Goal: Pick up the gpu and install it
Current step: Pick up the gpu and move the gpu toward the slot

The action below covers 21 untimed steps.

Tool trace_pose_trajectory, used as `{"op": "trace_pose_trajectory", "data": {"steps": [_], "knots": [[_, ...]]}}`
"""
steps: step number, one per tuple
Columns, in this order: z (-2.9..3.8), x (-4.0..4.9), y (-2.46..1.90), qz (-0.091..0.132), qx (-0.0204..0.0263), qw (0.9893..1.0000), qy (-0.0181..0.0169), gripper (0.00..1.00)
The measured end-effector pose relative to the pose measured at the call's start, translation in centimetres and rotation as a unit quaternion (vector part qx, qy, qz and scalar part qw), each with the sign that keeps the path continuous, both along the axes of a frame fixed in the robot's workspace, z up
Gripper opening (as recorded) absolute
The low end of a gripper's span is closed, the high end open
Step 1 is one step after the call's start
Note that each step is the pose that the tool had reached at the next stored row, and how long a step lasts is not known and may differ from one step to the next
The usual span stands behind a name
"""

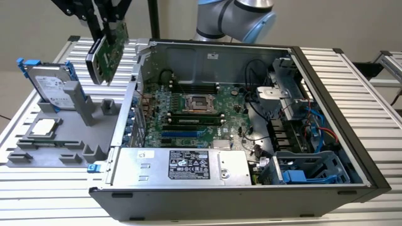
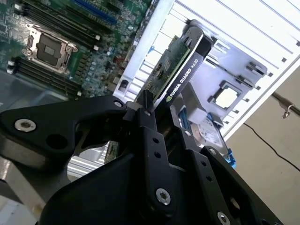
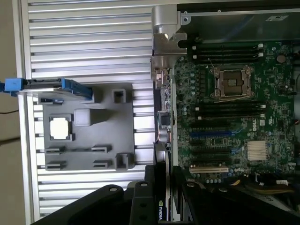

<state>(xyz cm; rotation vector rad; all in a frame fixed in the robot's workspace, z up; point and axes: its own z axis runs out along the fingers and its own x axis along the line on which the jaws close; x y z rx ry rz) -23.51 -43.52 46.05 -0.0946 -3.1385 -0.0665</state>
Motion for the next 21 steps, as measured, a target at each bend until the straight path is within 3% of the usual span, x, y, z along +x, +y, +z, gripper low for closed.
{"op": "trace_pose_trajectory", "data": {"steps": [21], "knots": [[0.0,4.62,0.0,0.0,-0.0016,1.0,0.0011,0.0]]}}
